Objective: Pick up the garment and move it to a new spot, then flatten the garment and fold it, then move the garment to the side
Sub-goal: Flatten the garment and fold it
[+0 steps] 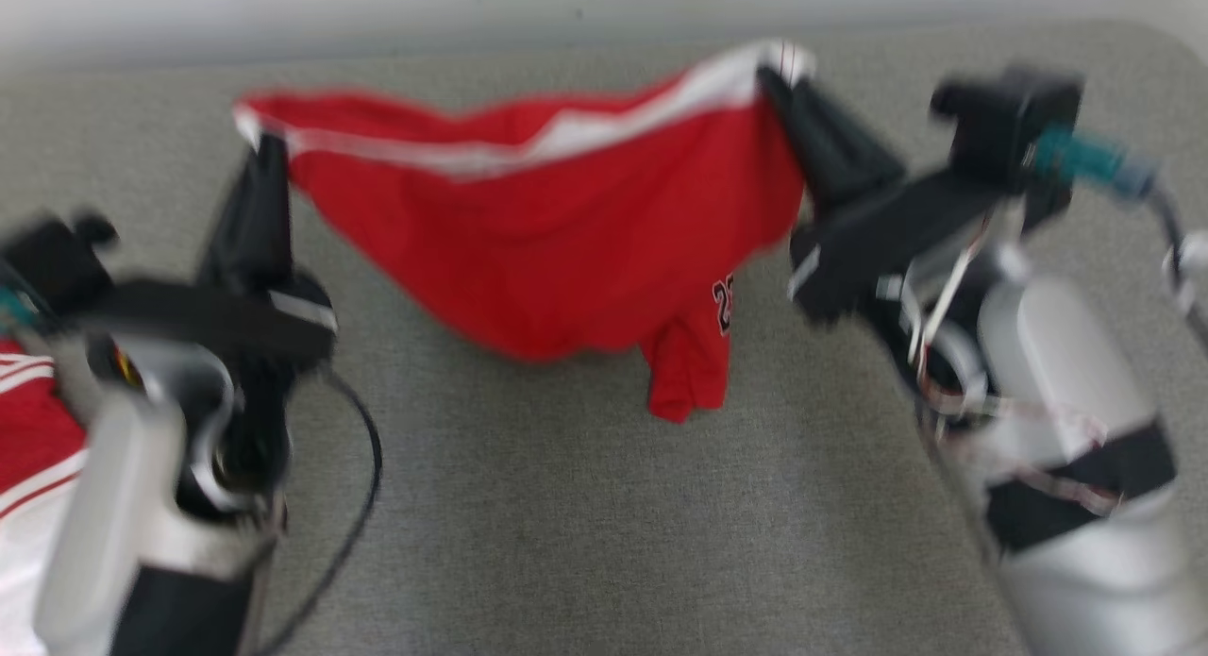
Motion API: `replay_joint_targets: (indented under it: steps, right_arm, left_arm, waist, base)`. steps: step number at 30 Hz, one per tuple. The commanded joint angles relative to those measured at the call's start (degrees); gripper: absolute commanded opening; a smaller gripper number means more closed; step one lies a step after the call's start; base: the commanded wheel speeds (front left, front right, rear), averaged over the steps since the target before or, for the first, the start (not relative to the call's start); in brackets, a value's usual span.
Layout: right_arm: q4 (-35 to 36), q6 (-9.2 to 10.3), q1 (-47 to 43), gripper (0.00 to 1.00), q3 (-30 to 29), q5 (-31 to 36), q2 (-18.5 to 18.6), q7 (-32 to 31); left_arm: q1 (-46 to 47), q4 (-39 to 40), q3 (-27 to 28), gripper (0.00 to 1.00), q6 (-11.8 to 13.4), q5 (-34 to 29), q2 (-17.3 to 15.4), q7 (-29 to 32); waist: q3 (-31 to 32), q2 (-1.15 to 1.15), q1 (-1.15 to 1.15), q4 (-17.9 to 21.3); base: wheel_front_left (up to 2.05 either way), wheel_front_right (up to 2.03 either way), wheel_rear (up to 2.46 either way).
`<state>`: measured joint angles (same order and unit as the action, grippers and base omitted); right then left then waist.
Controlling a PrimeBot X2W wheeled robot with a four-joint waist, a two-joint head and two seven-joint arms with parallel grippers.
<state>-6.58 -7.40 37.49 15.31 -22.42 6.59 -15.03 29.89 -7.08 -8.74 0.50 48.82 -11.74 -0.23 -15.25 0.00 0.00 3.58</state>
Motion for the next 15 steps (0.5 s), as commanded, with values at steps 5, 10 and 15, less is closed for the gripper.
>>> replay_joint_targets:
  steps: [5,10,15]
  right_arm:
    - [-9.68,-0.17,21.33,0.00,5.20,-3.15,5.56,5.36]
    - [-21.59,-0.14,36.93,0.00,5.50,-0.26,4.00,14.12]
    - [-30.39,0.01,50.15,0.00,-0.09,7.77,3.33,26.60]
  left_arm:
    - [17.41,-3.52,3.80,0.00,-1.10,5.97,-0.05,3.66]
    - [31.11,-8.31,8.34,0.00,-2.55,8.68,-2.09,2.33]
    - [41.56,-10.47,11.38,0.00,-4.54,8.56,-2.54,-3.91]
  waist:
    - [-12.99,0.00,0.00,3.15]
    - [-17.36,0.00,0.00,4.29]
    - [-19.19,0.00,0.00,4.35]
  base:
    - [0.00,0.00,0.00]
    - [0.00,0.00,0.00]
    - [0.00,0.00,0.00]
